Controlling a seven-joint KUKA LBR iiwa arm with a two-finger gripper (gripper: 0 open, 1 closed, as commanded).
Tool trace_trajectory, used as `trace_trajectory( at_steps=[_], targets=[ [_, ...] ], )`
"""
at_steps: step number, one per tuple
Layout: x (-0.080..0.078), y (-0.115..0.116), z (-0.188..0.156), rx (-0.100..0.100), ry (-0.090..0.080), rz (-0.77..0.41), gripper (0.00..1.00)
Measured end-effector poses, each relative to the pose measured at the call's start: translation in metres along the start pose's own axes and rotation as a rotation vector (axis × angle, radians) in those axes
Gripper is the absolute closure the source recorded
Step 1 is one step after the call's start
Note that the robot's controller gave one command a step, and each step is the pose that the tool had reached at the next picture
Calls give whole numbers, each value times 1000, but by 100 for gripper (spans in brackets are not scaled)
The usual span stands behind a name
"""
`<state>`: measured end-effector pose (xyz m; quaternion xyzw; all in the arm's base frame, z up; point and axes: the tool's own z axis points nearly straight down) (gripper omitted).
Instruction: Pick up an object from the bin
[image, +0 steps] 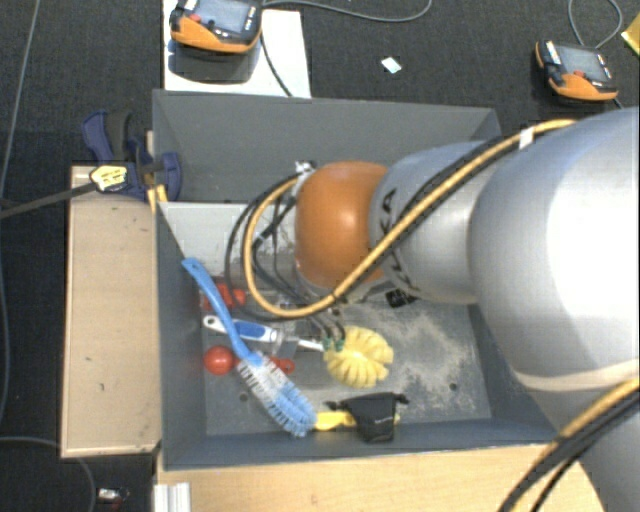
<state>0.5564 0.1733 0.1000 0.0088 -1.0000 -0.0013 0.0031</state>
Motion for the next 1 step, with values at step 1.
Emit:
trace_trajectory(
  at_steps=[1],
  targets=[
    [-1, 0, -30, -1, -4, -1, 100]
  ],
)
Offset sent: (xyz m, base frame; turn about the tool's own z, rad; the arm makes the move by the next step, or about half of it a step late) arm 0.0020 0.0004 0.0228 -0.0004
